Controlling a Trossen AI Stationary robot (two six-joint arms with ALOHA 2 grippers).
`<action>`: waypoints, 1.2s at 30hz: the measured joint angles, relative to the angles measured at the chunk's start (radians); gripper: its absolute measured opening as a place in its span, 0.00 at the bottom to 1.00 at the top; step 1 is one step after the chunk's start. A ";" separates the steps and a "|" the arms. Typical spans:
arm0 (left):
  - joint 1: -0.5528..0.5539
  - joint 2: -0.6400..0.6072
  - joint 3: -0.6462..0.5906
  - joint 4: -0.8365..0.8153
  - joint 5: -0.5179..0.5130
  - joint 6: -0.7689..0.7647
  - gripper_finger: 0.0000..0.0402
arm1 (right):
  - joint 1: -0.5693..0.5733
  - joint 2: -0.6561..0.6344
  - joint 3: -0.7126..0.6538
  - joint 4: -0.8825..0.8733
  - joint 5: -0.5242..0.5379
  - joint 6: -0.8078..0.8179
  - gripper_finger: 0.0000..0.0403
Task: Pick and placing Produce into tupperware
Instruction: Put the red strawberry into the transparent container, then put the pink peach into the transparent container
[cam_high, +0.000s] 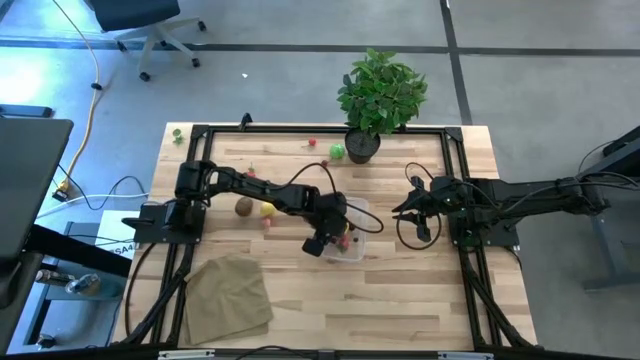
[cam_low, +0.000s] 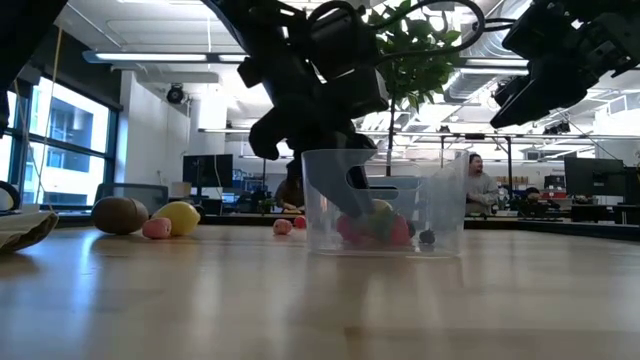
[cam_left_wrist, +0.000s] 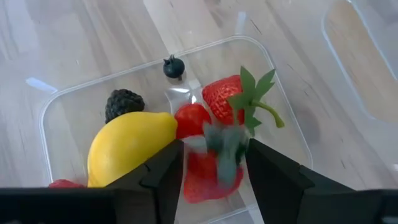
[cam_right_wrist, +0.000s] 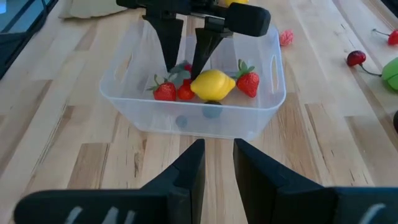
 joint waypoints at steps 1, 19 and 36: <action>0.000 0.000 0.000 0.000 0.000 0.000 0.42 | 0.000 0.000 0.000 0.000 0.000 0.000 0.18; 0.000 -0.007 0.255 -0.297 0.039 -0.008 0.50 | 0.000 0.000 0.000 0.000 0.000 0.000 0.18; 0.013 -0.021 0.538 -0.820 -0.214 -0.050 0.40 | 0.000 0.000 0.000 0.000 0.000 0.000 0.18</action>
